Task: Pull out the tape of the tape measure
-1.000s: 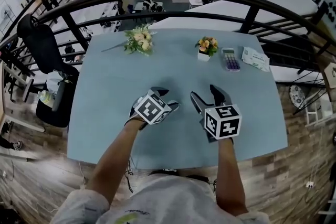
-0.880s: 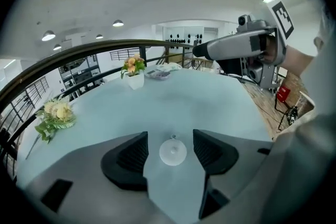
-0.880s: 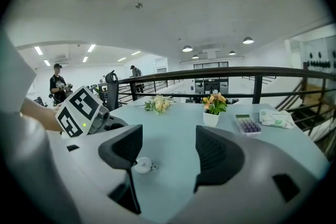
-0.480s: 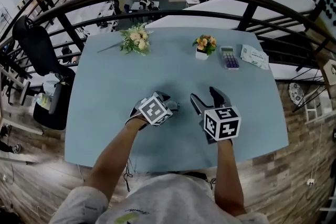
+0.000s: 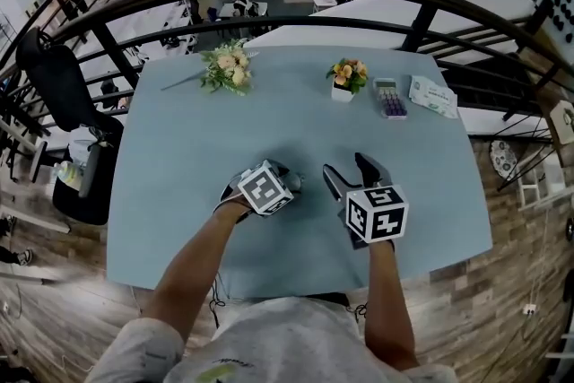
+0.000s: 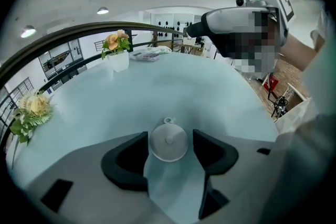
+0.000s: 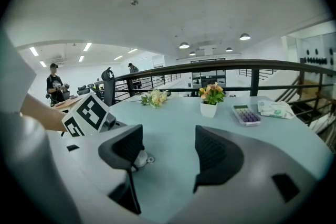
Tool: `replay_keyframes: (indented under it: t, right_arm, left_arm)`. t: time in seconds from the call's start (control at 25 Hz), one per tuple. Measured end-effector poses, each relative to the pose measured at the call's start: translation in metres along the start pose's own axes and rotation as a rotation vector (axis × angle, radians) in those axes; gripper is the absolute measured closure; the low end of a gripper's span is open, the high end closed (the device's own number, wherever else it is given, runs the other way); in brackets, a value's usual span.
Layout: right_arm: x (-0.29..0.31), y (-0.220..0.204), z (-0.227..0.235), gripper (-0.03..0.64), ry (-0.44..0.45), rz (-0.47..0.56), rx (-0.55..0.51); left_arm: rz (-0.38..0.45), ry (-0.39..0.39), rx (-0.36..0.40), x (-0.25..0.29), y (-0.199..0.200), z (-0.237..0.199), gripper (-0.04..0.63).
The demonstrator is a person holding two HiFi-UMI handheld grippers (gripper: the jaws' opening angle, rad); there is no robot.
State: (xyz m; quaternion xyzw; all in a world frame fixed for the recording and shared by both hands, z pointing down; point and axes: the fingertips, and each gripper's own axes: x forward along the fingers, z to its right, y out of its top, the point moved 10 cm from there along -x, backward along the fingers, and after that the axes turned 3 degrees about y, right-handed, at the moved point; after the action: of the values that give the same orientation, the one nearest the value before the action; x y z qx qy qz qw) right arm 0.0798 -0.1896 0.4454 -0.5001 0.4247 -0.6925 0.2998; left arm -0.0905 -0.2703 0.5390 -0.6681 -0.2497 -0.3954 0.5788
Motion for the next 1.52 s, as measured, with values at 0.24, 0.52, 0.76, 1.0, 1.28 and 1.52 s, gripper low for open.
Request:
replay_keyframes:
  t: [0.24, 0.52, 0.76, 1.0, 1.28, 1.52]
  right_arm:
    - [0.007, -0.004, 0.002, 0.315, -0.005, -0.015, 0.013]
    - [0.009, 0.002, 0.001, 0.315, -0.005, -0.024, 0.019]
    - [0.006, 0.005, -0.004, 0.316, 0.006, -0.034, 0.044]
    - [0.004, 0.011, -0.011, 0.316, 0.034, -0.028, 0.097]
    - [0.006, 0.014, -0.018, 0.316, 0.069, -0.020, 0.156]
    - [0.003, 0.013, -0.024, 0.316, 0.120, -0.002, 0.225]
  left_arm:
    - [0.011, -0.012, -0.015, 0.005, 0.000, -0.006, 0.373]
    - [-0.003, -0.002, -0.012, 0.002, 0.000, -0.006, 0.379]
    - [0.011, 0.004, -0.032, -0.013, 0.001, -0.003, 0.379]
    - [0.061, 0.023, -0.052, -0.037, 0.009, -0.001, 0.379]
    - [0.123, 0.052, -0.062, -0.066, 0.017, -0.001, 0.379]
    - [0.152, 0.076, -0.037, -0.086, 0.027, 0.003, 0.379]
